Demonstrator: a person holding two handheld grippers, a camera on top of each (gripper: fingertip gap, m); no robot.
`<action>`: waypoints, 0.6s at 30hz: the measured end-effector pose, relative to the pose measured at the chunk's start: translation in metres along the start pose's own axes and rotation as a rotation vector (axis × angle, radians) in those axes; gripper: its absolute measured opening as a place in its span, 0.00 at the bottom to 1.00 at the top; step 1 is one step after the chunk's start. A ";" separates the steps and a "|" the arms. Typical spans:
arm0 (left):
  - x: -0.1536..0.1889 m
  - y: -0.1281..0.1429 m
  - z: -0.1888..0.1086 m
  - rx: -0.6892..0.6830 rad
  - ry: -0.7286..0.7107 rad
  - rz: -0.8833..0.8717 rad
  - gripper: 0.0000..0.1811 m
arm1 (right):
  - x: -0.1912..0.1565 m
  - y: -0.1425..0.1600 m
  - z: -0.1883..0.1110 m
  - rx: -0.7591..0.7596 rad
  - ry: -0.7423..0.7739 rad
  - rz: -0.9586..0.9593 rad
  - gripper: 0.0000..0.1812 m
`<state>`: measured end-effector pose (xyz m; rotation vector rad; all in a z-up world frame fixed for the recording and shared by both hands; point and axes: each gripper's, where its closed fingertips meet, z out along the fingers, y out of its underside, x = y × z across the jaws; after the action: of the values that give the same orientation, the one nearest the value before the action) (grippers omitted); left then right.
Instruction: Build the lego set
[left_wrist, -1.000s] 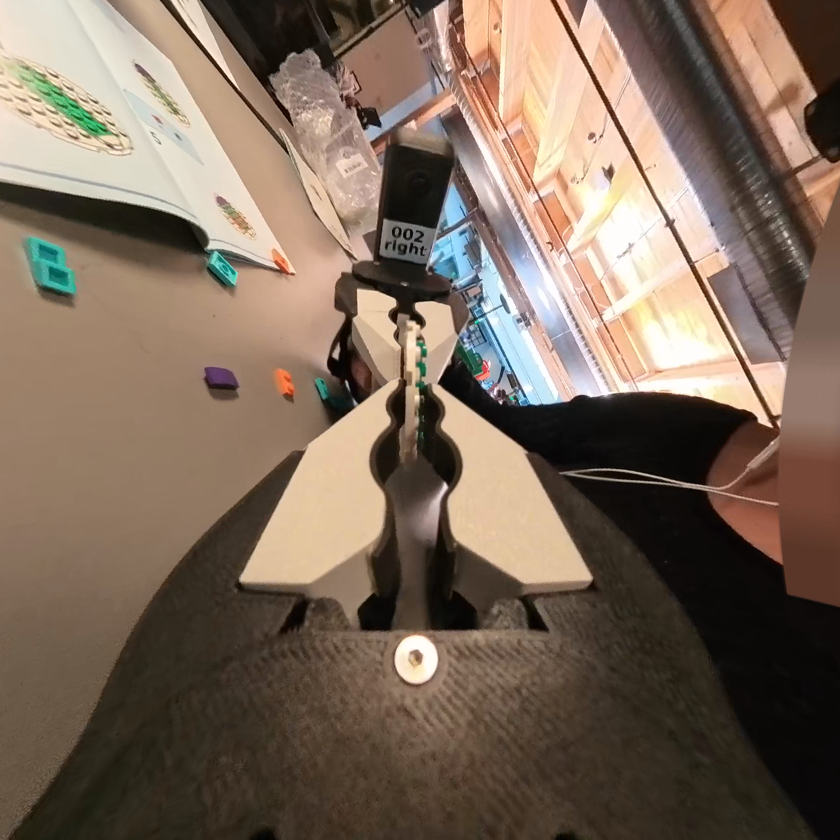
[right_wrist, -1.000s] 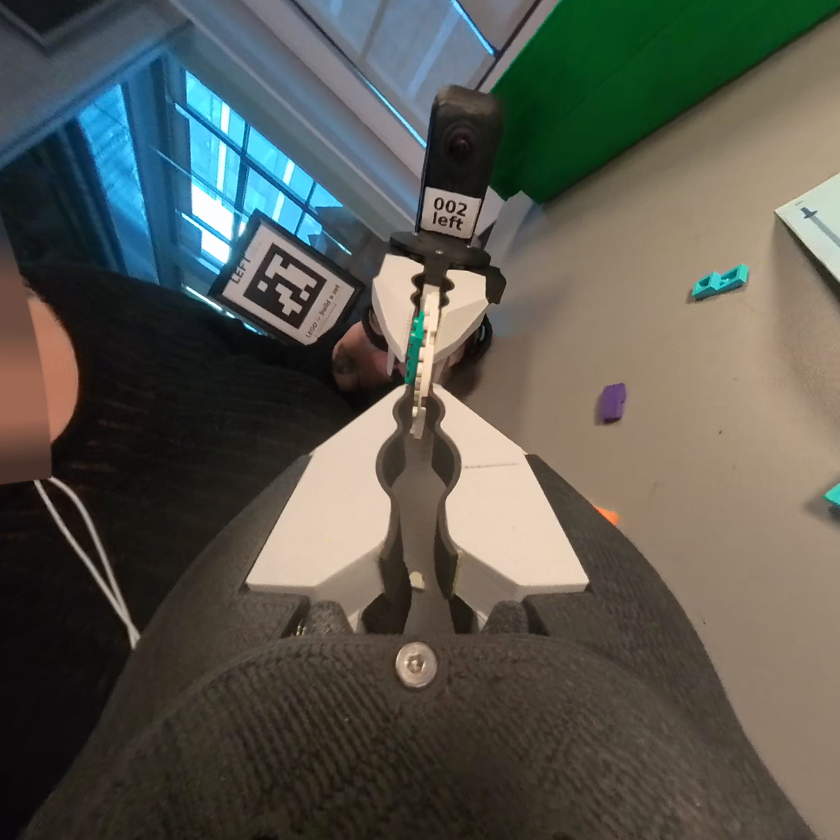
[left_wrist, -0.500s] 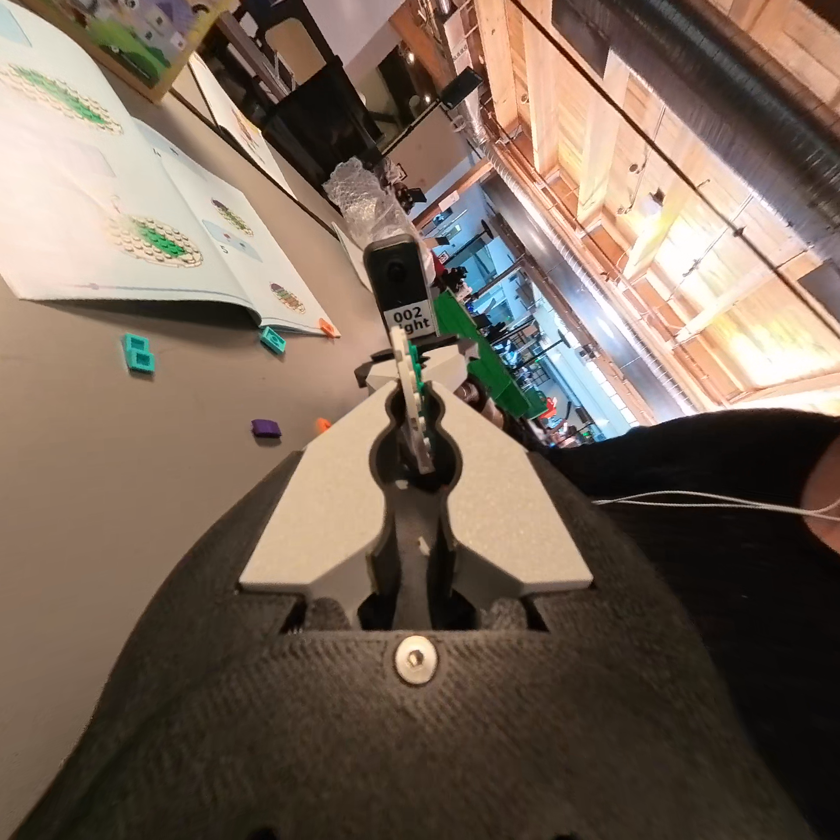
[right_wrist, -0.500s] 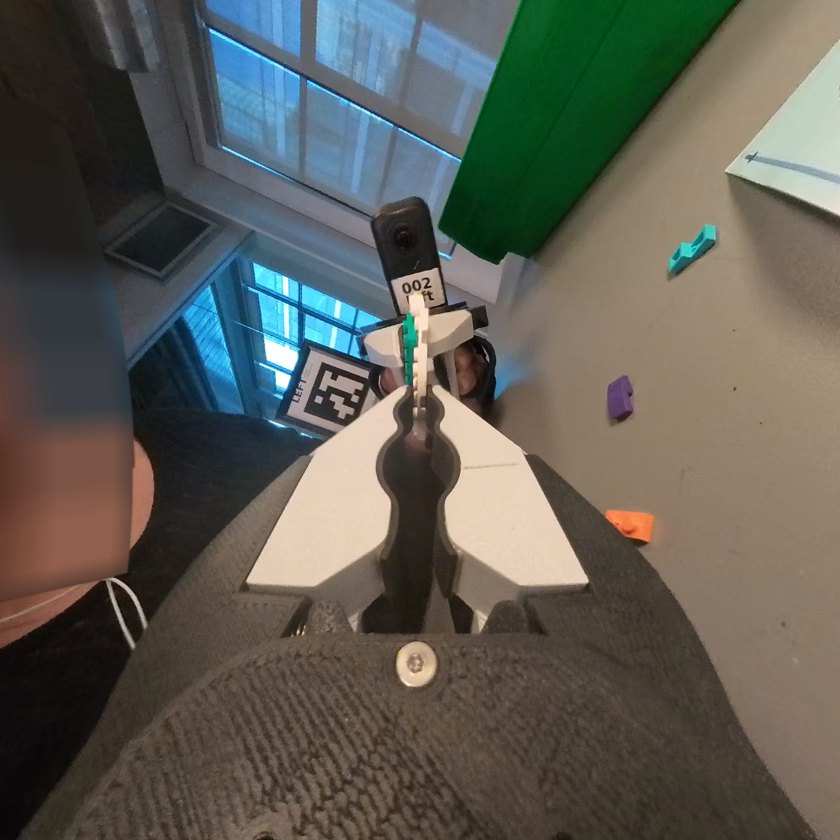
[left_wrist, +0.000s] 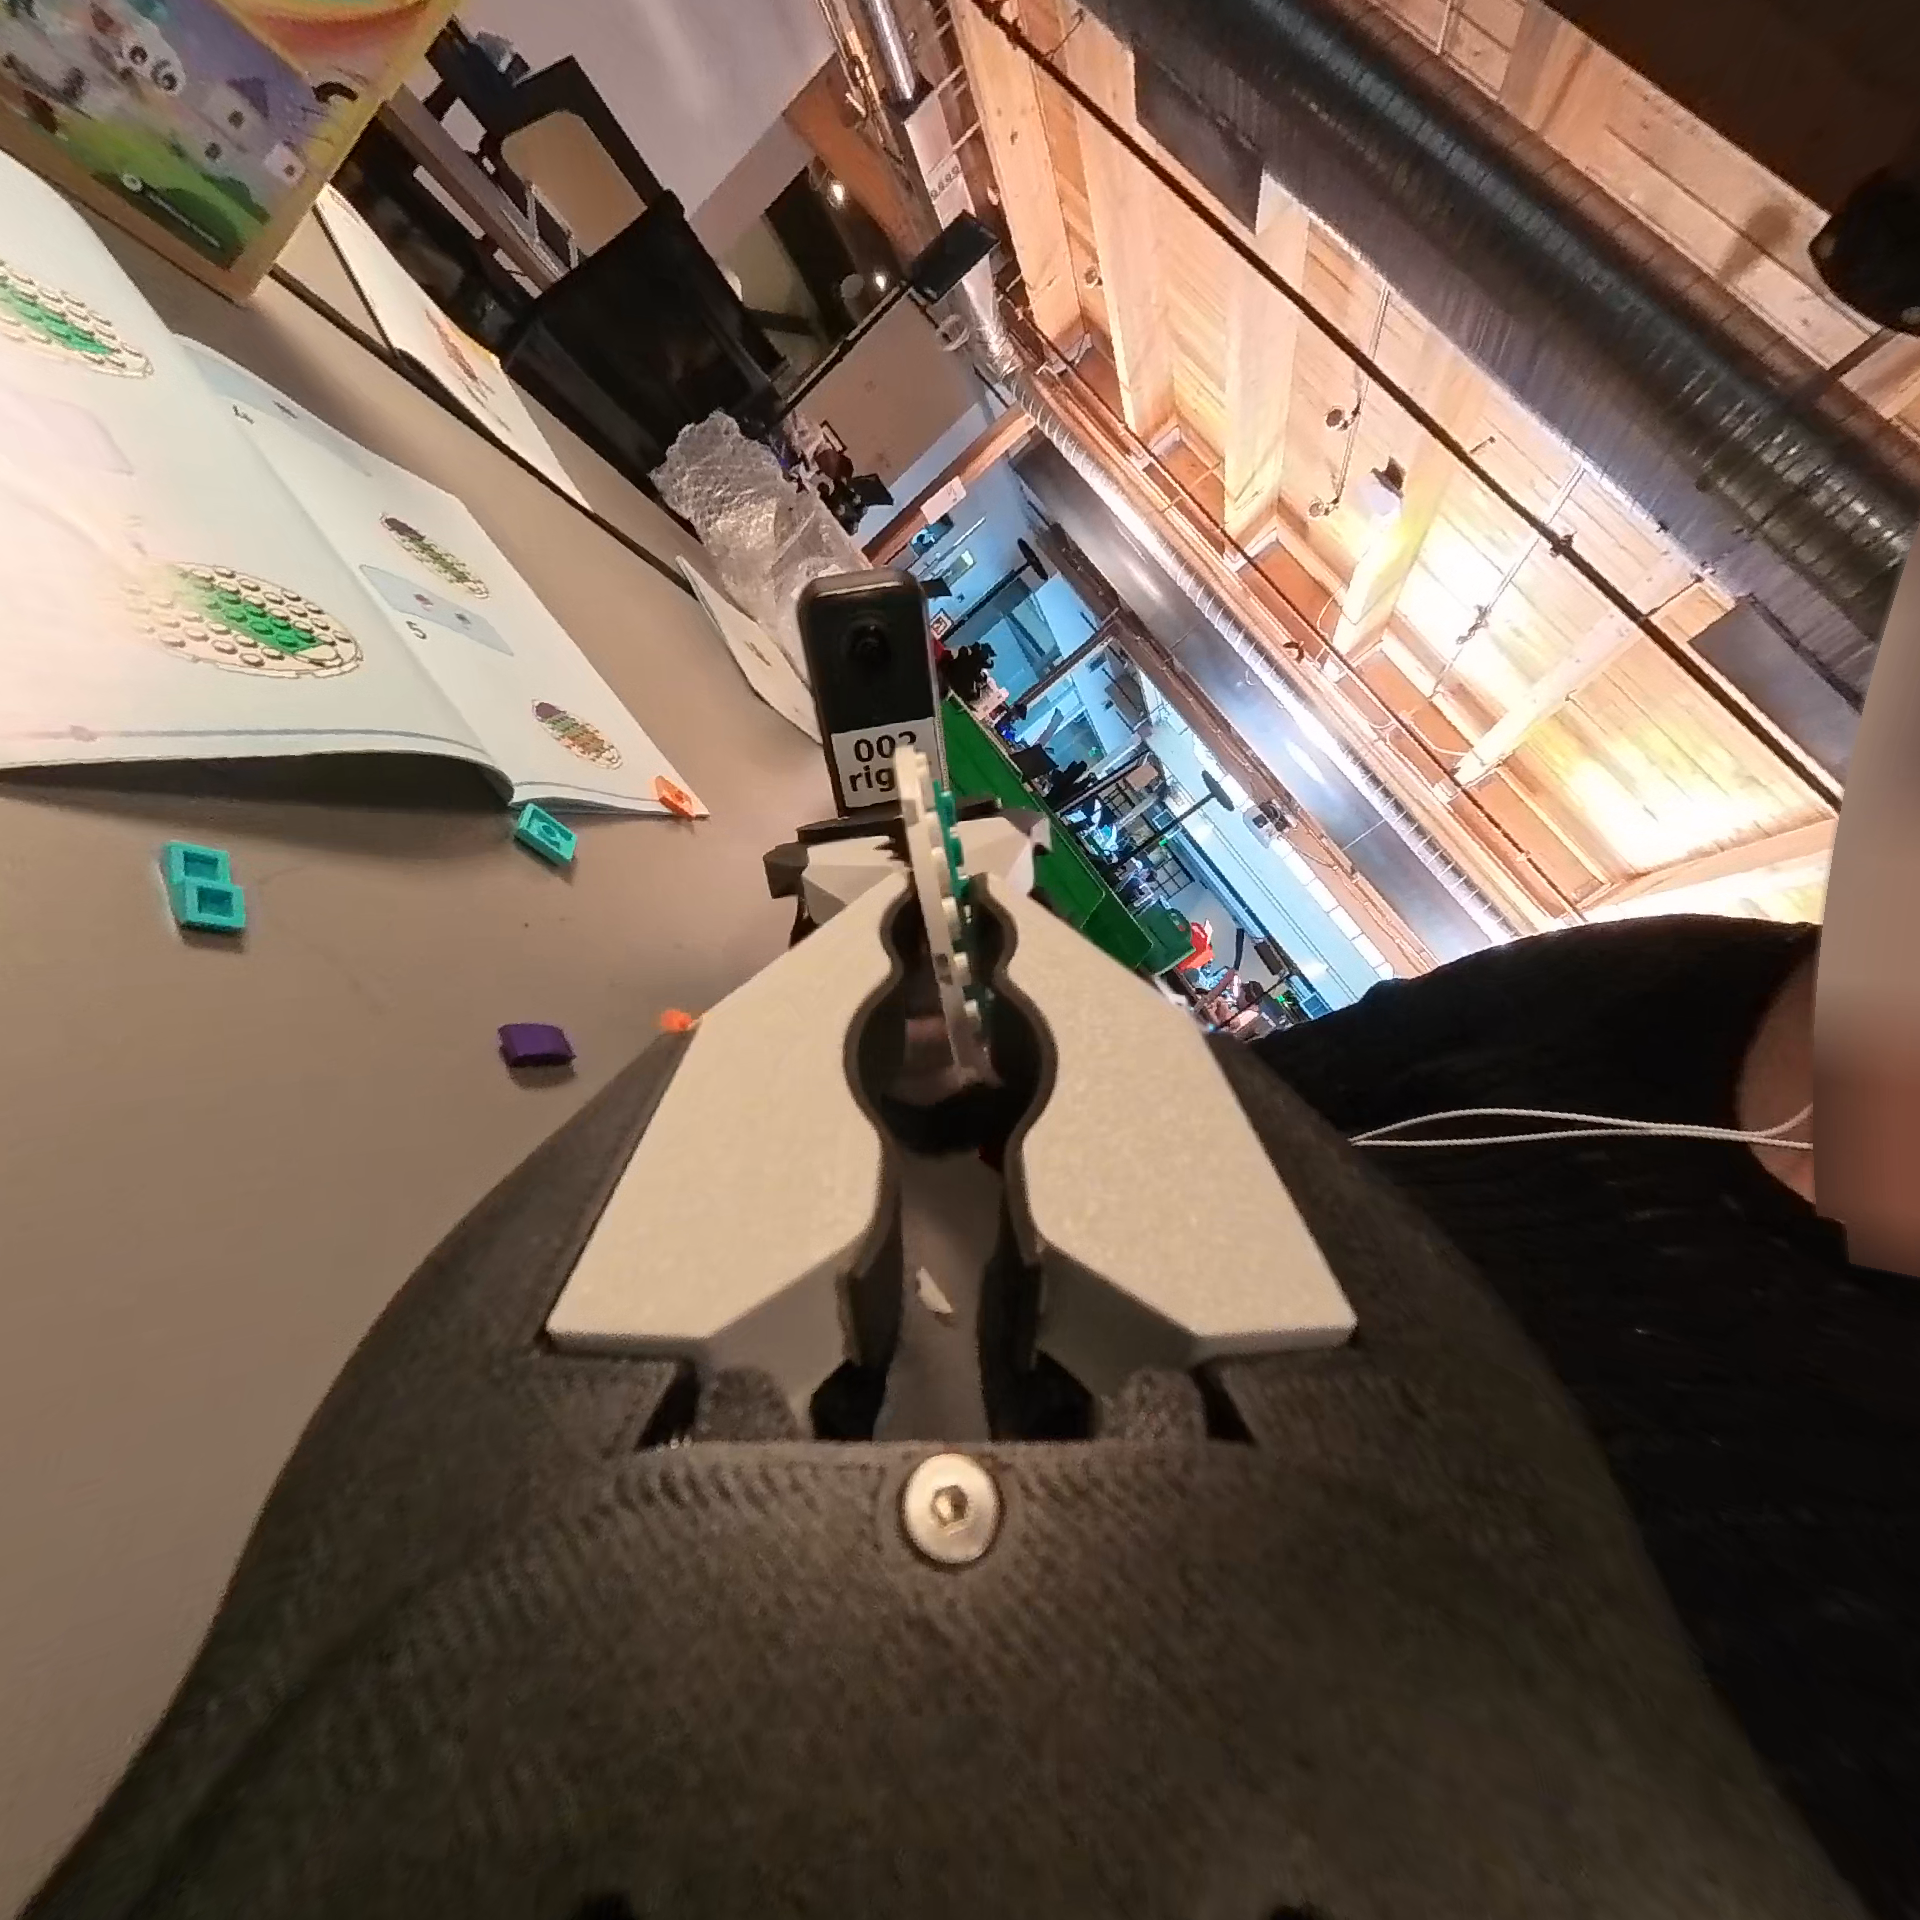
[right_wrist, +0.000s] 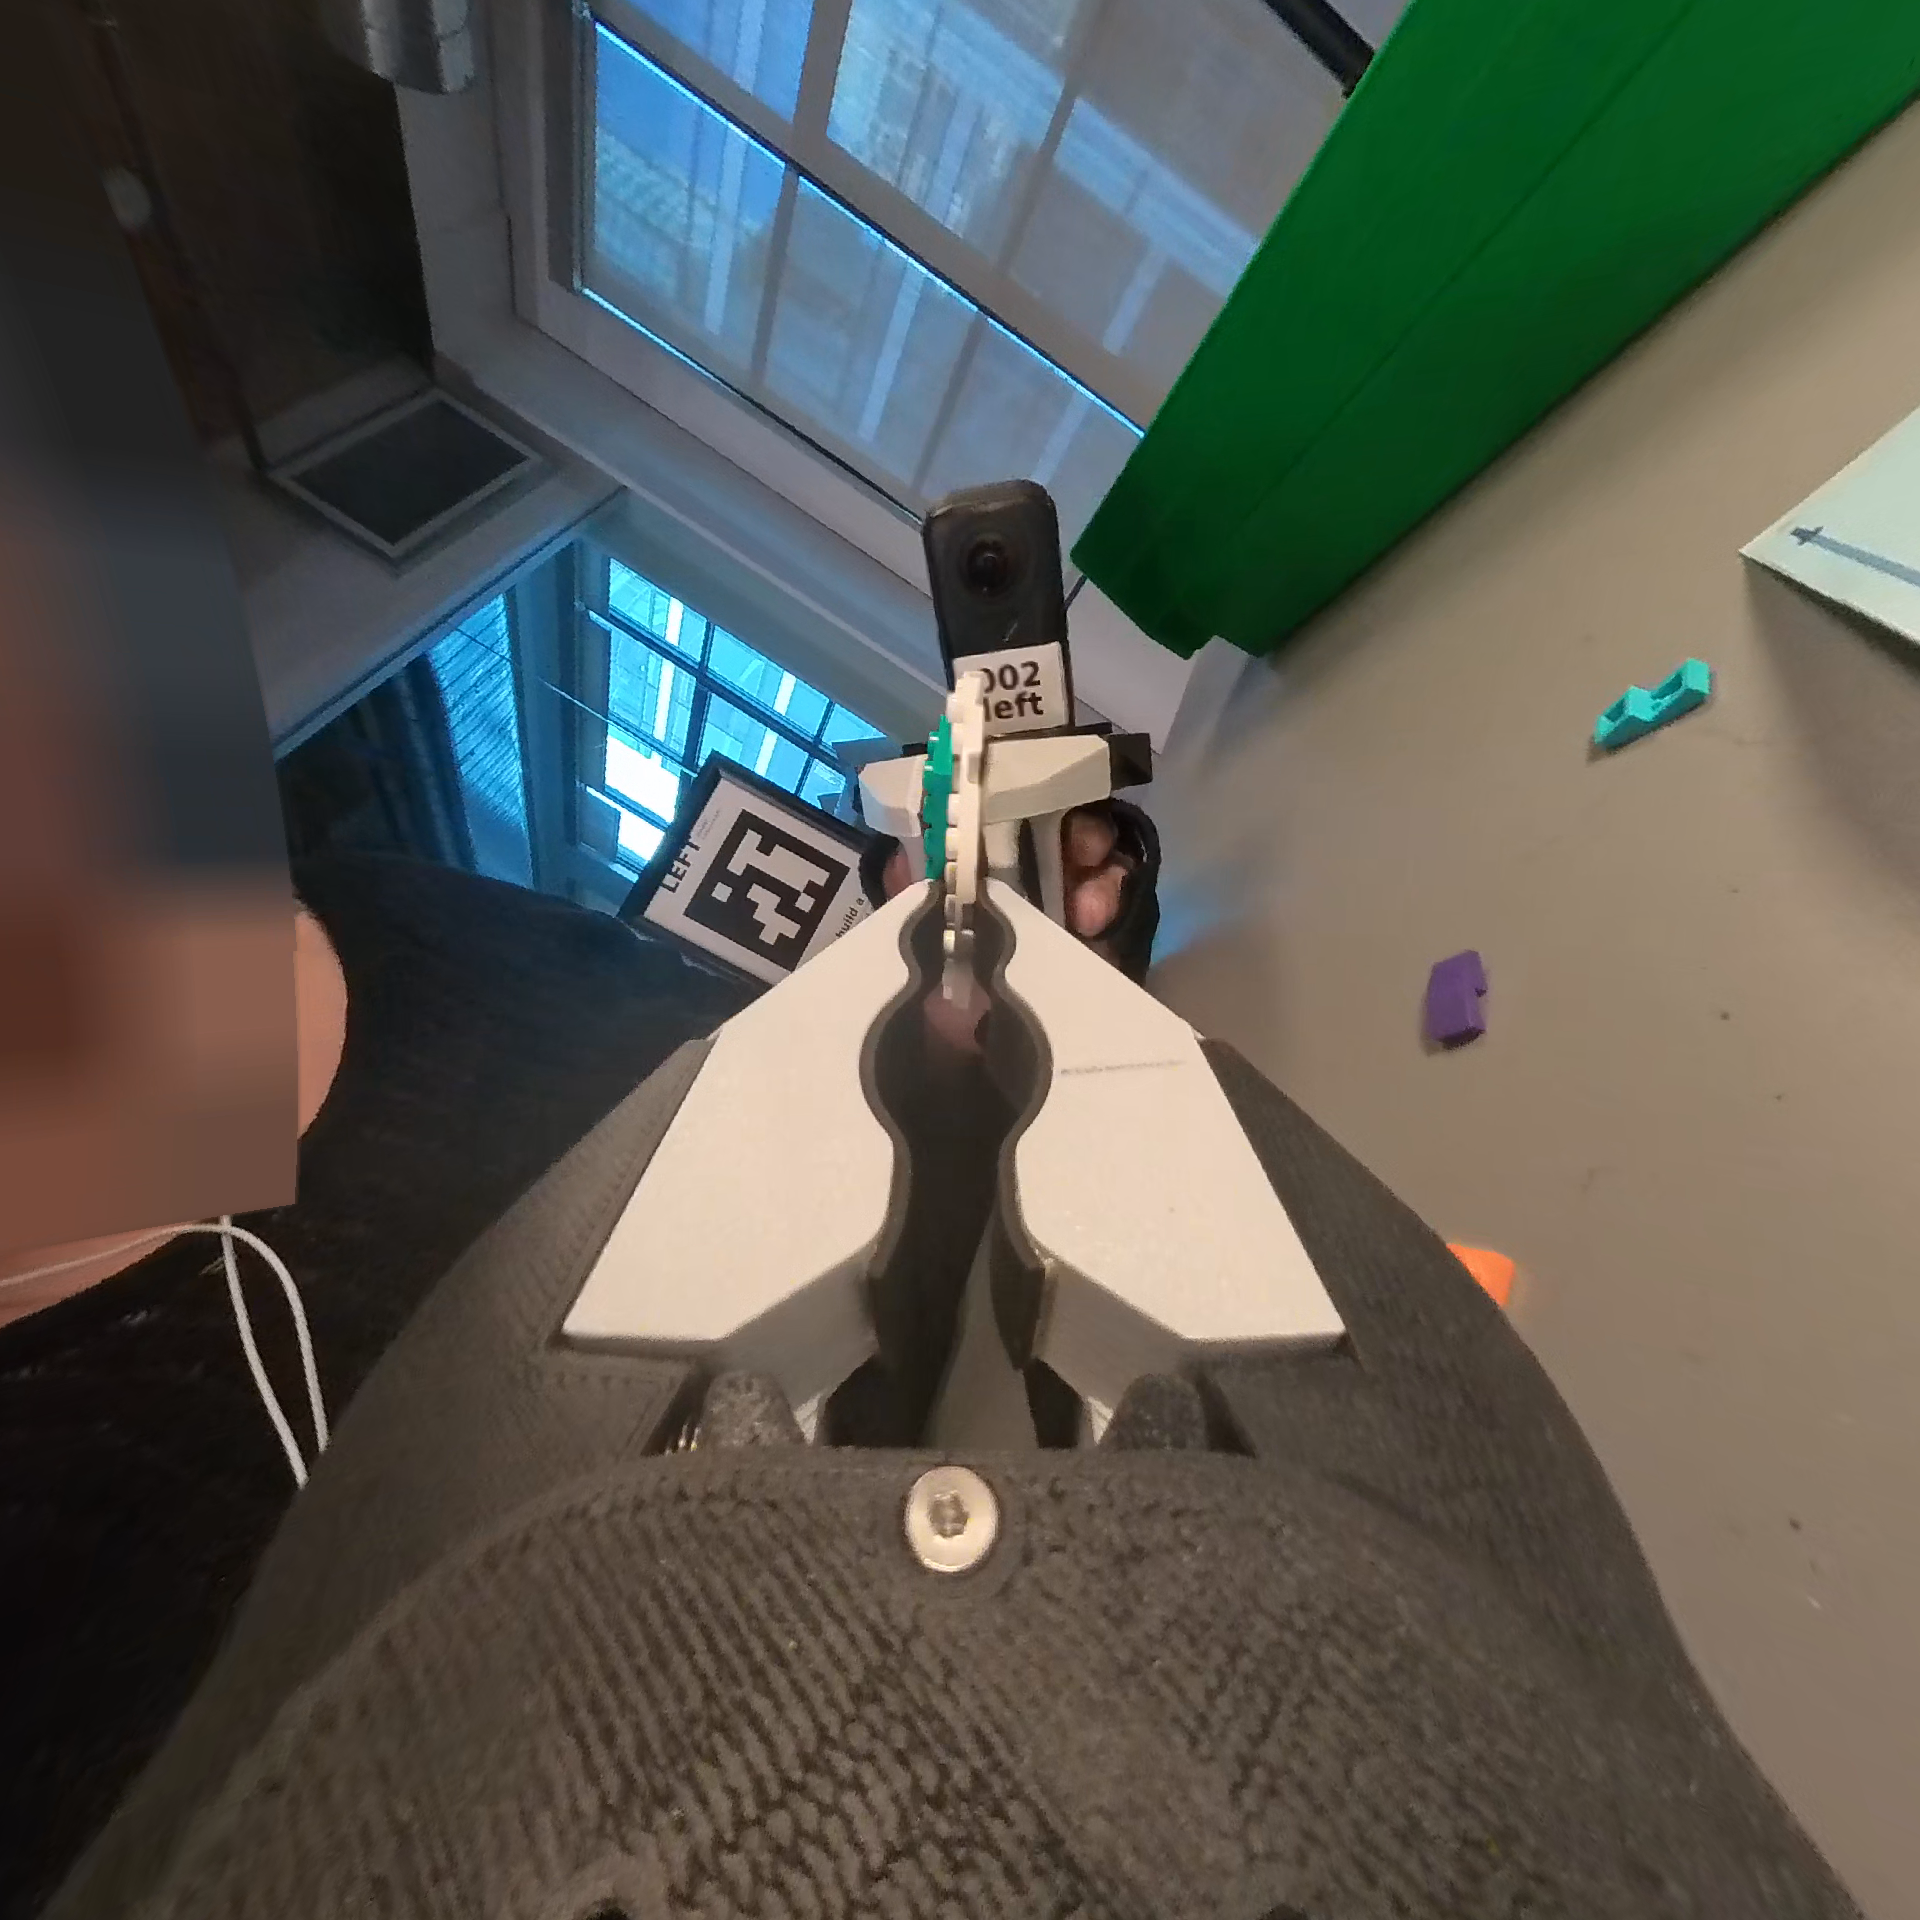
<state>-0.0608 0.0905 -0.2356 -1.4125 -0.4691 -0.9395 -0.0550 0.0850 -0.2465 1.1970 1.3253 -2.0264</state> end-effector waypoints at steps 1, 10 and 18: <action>0.001 0.000 0.000 0.000 0.007 -0.008 0.04 | -0.001 0.000 0.000 0.001 -0.001 -0.009 0.01; 0.009 0.001 -0.001 -0.028 0.062 -0.026 0.04 | -0.008 0.002 0.002 0.001 -0.009 -0.076 0.01; 0.007 0.002 -0.002 -0.046 -0.036 0.167 0.04 | -0.005 0.002 0.002 -0.001 0.061 -0.156 0.01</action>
<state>-0.0555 0.0867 -0.2321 -1.4885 -0.3521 -0.7957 -0.0519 0.0818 -0.2426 1.1974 1.4899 -2.1108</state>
